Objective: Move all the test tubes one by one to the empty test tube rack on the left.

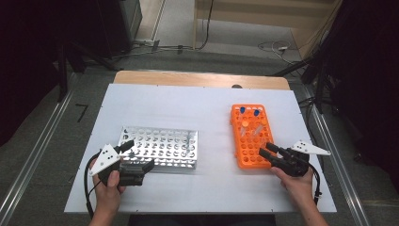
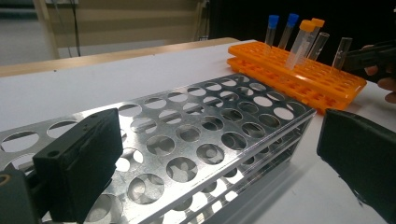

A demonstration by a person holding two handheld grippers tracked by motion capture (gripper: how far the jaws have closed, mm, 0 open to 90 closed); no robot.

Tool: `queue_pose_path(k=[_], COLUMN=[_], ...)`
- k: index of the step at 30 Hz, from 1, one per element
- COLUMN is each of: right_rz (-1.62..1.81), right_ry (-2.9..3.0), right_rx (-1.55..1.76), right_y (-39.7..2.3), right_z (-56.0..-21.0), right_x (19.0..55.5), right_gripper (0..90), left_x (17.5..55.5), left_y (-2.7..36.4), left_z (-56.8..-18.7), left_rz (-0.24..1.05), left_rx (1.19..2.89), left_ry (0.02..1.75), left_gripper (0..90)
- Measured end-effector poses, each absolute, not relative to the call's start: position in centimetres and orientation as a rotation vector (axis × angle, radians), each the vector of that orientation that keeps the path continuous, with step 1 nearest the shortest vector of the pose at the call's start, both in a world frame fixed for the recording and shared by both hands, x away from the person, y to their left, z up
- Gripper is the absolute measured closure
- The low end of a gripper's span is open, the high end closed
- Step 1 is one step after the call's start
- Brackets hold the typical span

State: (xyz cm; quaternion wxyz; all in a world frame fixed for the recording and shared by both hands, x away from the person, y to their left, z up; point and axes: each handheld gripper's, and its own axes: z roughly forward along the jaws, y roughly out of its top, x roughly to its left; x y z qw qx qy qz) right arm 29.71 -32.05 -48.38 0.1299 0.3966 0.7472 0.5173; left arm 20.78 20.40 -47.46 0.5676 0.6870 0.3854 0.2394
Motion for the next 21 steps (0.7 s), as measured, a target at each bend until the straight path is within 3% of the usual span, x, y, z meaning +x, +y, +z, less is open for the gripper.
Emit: queue_pose_path(k=[6,14,16,21], right_rz=[1.475,1.430,1.379,1.352], right_ry=[2.209,2.195,2.175,2.169], right_rx=[1.128,1.048,1.033,1.041], right_y=[-31.3,-30.5,-30.2,-30.3], right_z=[-49.0,-49.2,-49.2,-49.0], right_x=[29.9,29.3,29.0,29.0], right_gripper=[62.2,66.9,72.4,74.0], left_x=[20.7,20.6,20.4,20.1], left_y=[20.2,19.5,19.1,18.5], left_z=[-47.4,-47.3,-47.2,-46.8], left_rz=[0.561,0.560,0.567,0.564], left_rx=[1.615,1.637,1.650,1.652], left_ry=[0.898,0.882,0.871,0.859], left_gripper=[0.3,0.3,0.3,0.3])
